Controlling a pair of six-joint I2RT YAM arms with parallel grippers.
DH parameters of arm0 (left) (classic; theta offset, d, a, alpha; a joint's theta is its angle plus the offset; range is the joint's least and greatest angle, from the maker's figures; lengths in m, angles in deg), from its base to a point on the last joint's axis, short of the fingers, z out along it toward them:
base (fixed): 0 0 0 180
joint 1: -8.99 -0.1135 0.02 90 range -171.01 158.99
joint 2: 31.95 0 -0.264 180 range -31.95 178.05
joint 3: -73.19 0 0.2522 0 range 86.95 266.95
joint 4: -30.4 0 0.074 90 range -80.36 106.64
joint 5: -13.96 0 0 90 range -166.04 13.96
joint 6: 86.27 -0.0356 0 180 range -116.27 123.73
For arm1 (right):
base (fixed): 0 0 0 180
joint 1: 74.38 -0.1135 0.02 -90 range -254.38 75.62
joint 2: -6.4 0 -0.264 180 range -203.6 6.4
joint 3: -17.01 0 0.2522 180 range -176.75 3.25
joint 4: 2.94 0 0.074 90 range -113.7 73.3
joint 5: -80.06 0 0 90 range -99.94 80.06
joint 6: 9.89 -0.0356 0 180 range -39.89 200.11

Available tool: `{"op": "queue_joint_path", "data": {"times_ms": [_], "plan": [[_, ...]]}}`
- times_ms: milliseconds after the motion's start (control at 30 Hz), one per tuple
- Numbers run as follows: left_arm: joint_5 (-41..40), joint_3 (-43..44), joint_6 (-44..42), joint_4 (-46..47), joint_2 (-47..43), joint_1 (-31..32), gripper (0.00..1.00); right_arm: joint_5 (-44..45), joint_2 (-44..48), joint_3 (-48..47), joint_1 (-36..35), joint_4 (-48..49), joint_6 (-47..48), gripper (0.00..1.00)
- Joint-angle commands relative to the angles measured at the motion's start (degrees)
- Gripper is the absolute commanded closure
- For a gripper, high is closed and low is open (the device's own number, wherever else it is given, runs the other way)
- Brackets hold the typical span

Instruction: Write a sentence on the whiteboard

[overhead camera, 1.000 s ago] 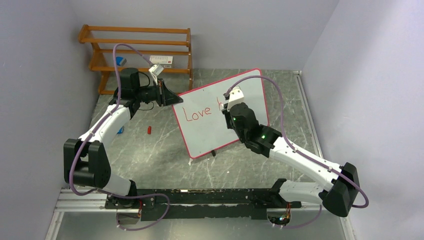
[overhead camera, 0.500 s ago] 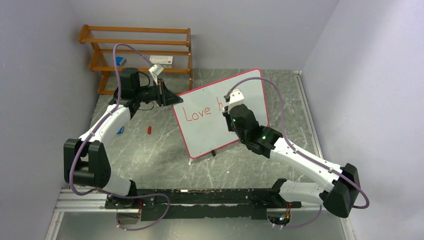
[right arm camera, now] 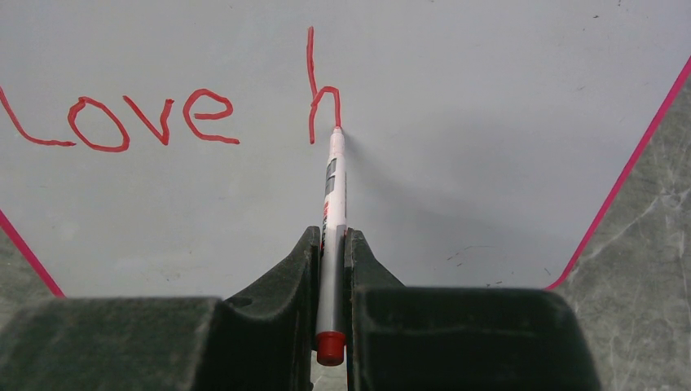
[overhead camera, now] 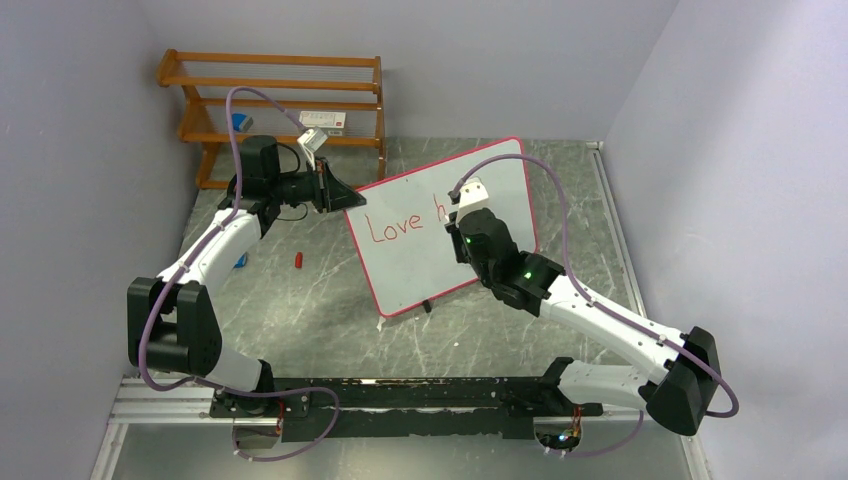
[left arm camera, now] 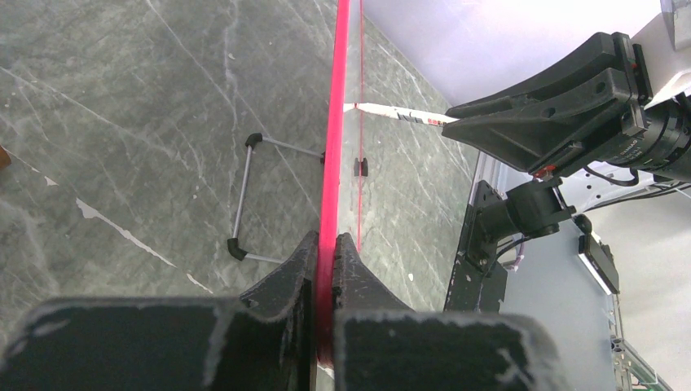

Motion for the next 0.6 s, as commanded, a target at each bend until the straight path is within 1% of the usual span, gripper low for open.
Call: {"op": "queue_joint_path", "data": {"times_ms": [0, 567], "plan": [[-2.8, -1.0, -3.9, -5.7, 2.1, 1.7, 0.95, -1.3, 0.1, 1.2, 0.4, -2.3, -0.9, 1.0], [-3.0, -0.9, -4.0, -5.9, 2.1, 1.7, 0.95, -1.1, 0.5, 1.4, 0.4, -2.4, -1.0, 1.0]]}}
